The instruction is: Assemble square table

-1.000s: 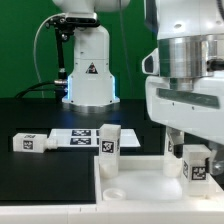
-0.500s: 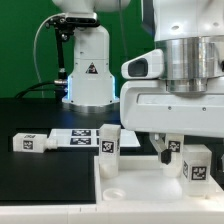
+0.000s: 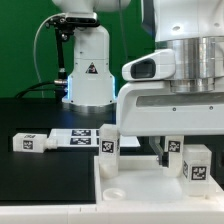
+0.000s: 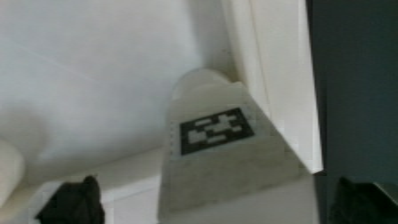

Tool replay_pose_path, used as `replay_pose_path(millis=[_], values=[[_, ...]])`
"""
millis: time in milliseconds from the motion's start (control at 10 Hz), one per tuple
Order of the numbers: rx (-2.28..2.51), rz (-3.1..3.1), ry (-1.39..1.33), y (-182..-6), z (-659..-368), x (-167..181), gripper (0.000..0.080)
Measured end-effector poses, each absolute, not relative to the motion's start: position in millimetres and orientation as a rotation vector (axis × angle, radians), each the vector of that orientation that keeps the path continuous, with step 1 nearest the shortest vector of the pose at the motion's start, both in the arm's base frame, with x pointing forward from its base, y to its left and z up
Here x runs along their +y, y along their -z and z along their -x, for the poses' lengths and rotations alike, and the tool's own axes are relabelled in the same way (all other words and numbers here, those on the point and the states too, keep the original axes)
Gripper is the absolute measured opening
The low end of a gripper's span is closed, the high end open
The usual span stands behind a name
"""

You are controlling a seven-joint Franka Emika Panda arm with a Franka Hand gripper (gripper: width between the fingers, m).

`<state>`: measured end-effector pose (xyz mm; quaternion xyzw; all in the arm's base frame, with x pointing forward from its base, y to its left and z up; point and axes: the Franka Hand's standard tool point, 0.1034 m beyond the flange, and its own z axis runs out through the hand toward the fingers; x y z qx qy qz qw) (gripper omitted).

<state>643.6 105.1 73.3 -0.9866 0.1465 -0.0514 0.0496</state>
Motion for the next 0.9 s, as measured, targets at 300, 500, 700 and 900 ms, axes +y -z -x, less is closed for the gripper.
replay_pose_path(millis=[300, 500, 700, 900], values=[[0.610, 2.971, 0.147, -72.8, -643.5, 104.8, 0.0377], [0.838, 2.908, 0.132, -72.2, -643.2, 104.7, 0.0284], [1.099, 2.809, 0.130, -72.2, -643.3, 104.4, 0.0284], [1.452, 2.638, 0.115, -71.7, -639.8, 103.5, 0.0284]])
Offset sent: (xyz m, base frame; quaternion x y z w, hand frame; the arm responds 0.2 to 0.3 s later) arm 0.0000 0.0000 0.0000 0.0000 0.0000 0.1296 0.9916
